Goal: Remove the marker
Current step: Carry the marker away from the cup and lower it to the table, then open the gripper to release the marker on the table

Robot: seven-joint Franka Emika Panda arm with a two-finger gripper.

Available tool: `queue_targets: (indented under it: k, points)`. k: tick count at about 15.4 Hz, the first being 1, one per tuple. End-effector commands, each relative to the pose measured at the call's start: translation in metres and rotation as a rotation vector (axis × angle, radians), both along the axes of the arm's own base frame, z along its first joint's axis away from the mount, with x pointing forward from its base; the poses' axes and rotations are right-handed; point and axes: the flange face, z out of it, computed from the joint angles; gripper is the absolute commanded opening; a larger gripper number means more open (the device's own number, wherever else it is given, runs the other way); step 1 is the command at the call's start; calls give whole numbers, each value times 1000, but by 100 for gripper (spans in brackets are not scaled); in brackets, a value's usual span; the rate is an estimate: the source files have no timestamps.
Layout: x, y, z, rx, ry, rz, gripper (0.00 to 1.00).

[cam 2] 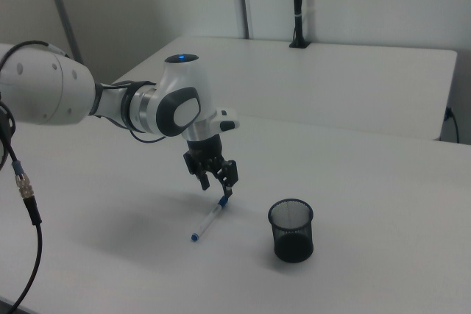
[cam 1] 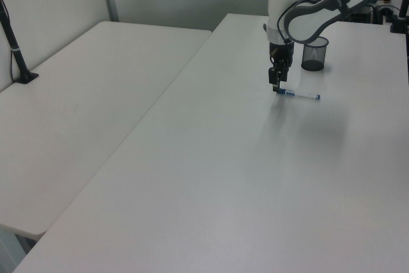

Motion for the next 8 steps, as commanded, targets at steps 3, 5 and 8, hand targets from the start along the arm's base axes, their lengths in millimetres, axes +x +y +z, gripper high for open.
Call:
queue_targets:
  k: [3, 5, 8]
  points:
    - [-8, 9, 45, -7, -36, -9, 100]
    - [-14, 11, 82, -6, -37, -14, 100]
    - [-28, 10, 147, 3, -8, -37, 100]
